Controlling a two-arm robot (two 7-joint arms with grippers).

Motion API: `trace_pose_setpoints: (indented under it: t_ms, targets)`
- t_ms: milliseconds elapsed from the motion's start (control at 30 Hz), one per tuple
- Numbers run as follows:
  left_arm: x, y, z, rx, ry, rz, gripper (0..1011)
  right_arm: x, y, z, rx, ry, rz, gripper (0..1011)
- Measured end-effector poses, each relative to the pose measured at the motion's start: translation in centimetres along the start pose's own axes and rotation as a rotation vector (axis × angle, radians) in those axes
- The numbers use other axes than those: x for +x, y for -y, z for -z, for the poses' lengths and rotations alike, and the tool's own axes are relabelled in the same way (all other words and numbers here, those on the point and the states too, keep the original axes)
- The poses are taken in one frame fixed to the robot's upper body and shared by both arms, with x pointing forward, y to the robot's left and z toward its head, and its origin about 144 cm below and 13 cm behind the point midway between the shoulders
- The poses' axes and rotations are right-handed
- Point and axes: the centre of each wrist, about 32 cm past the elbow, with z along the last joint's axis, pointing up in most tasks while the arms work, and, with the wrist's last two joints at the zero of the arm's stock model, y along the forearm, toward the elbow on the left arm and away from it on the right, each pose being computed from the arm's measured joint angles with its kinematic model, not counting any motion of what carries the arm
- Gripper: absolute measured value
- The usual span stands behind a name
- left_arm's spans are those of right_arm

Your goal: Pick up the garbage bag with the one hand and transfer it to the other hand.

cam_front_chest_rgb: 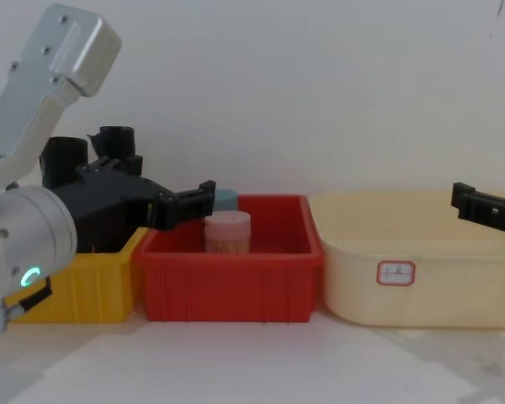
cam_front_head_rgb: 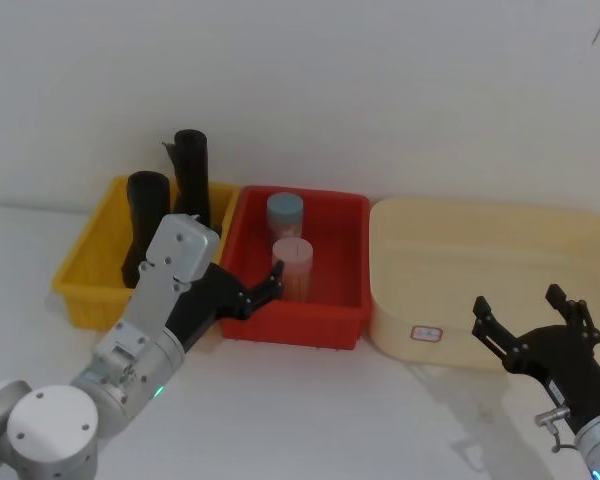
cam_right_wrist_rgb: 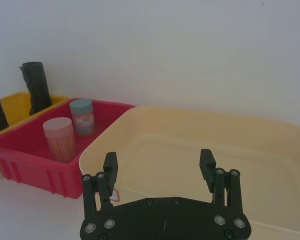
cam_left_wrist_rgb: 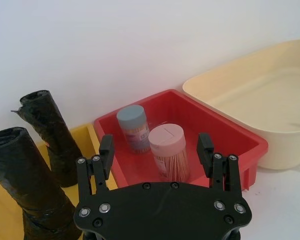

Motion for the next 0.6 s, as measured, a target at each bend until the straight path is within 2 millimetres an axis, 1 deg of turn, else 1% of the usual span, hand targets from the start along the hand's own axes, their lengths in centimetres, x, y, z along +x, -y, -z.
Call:
trace_pose_setpoints:
  t_ms: [167,400,600]
  targets:
    - [0.5,0.2,-0.8,0.018,-0.027,0.009,1000,0.0,0.0,0.0,0.000,0.000,0.000,1000]
    - [1.8,0.5,-3.1,0.061,-0.066,0.012,1000,0.0,0.0,0.0,0.000,0.000,0.000,1000]
    - [3.1,0.2,-5.0,0.110,-0.080,-0.009,1000,0.0,0.0,0.0,0.000,0.000,0.000,1000]
